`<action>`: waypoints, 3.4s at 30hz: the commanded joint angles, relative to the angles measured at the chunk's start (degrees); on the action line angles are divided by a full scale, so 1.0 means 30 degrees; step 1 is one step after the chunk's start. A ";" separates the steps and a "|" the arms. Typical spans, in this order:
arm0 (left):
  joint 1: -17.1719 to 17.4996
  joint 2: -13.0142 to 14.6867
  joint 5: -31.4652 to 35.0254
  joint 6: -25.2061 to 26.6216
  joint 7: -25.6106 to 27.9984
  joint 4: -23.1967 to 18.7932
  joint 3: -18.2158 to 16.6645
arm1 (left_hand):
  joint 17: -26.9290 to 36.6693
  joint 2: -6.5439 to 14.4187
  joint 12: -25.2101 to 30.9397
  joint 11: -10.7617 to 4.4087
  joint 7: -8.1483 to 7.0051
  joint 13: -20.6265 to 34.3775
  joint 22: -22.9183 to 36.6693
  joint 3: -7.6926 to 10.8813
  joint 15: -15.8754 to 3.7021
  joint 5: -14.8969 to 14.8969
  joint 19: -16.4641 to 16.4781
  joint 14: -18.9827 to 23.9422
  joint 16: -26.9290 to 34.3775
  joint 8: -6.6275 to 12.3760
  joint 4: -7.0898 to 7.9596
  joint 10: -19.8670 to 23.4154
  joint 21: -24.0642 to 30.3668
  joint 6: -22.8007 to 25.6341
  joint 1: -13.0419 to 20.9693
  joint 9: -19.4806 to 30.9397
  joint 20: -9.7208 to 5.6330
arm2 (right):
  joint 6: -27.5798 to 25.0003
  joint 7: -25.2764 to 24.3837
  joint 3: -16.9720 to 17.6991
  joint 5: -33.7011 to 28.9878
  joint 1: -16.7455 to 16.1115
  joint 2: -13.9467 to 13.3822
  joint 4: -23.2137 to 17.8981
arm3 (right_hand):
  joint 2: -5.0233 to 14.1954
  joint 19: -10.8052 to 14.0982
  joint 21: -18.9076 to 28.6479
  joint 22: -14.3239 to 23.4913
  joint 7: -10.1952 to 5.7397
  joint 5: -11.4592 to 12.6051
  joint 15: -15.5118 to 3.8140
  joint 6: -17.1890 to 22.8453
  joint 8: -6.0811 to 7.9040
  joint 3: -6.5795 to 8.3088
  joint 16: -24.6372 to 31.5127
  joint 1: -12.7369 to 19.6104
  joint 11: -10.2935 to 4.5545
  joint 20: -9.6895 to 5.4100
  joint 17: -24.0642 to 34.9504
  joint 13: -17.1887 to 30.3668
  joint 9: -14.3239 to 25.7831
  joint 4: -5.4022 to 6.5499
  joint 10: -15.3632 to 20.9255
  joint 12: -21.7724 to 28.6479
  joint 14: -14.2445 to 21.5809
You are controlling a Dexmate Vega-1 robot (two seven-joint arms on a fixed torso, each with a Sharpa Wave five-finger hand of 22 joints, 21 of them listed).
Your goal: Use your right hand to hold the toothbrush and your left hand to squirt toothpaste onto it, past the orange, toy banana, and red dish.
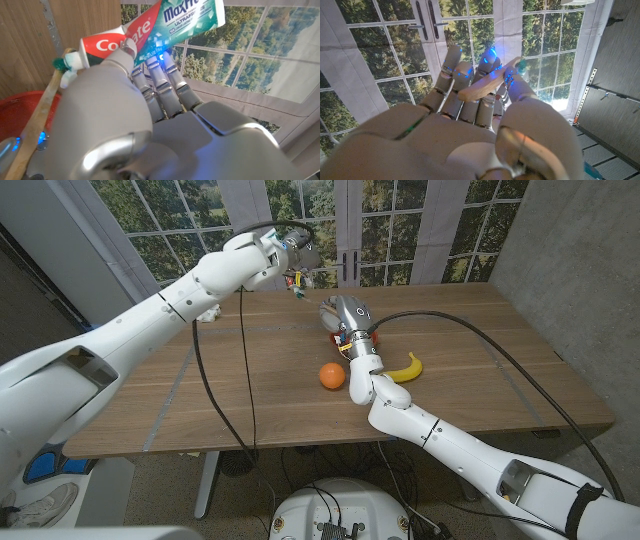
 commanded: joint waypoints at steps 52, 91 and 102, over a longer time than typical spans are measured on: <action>0.0473 -0.0296 0.0755 0.2575 0.3333 0.1048 0.0214 | 0.1207 0.0003 -0.0152 -0.0692 0.0023 0.2076 -0.0199 -0.0073 -0.2323 0.0659 -0.0574 0.0340 -0.0392 0.0233 0.0048 0.1003 0.1544 0.0219 0.0335 -0.0393 -0.1818 | 0.4367 -0.2546 0.1371 0.1528 -0.0029 -0.0277 0.1703 | 0.0058 -0.0068 0.0055 0.0045 -0.0296 0.0111 -0.2271 0.0336 0.0006 0.1834 0.0017 -0.0132 -0.1376 -0.2050 -0.0002 -0.0431 -0.0171 0.1724 0.1120 -0.0093 -0.0136; 0.1893 -0.0841 -0.2959 0.5579 0.3730 0.0222 -0.1391 | 0.1482 0.0010 -0.0849 -0.0702 0.0047 0.1890 -0.0512 -0.0097 -0.2326 0.0942 -0.0888 0.0261 -0.0876 0.0115 0.0081 0.1012 0.2398 -0.0013 0.0222 -0.0648 -0.1742 | 0.5886 -0.2614 0.1598 0.1320 -0.0046 -0.0240 0.2518 | 0.0097 -0.0055 0.0033 0.0035 -0.0306 0.0071 -0.2271 0.0366 -0.0028 0.1884 -0.0129 -0.0168 -0.1448 -0.1985 -0.0040 -0.0719 -0.0370 0.1735 0.1224 -0.0187 -0.0162; 0.2221 -0.0898 -0.3770 0.6532 0.3706 0.0219 -0.1698 | 0.1451 0.0022 -0.1089 -0.0711 0.0153 0.1773 -0.0624 -0.0132 -0.2328 0.0990 -0.0961 0.0291 -0.1058 0.0085 0.0083 0.1018 0.2652 -0.0056 0.0190 -0.0730 -0.1731 | 0.5517 -0.2393 0.1553 0.1377 0.0039 -0.0179 0.2544 | 0.0097 -0.0089 0.0018 0.0035 -0.0301 0.0064 -0.2272 0.0384 -0.0029 0.1888 -0.0172 -0.0191 -0.1398 -0.1988 -0.0041 -0.0722 -0.0419 0.1744 0.1216 -0.0181 -0.0162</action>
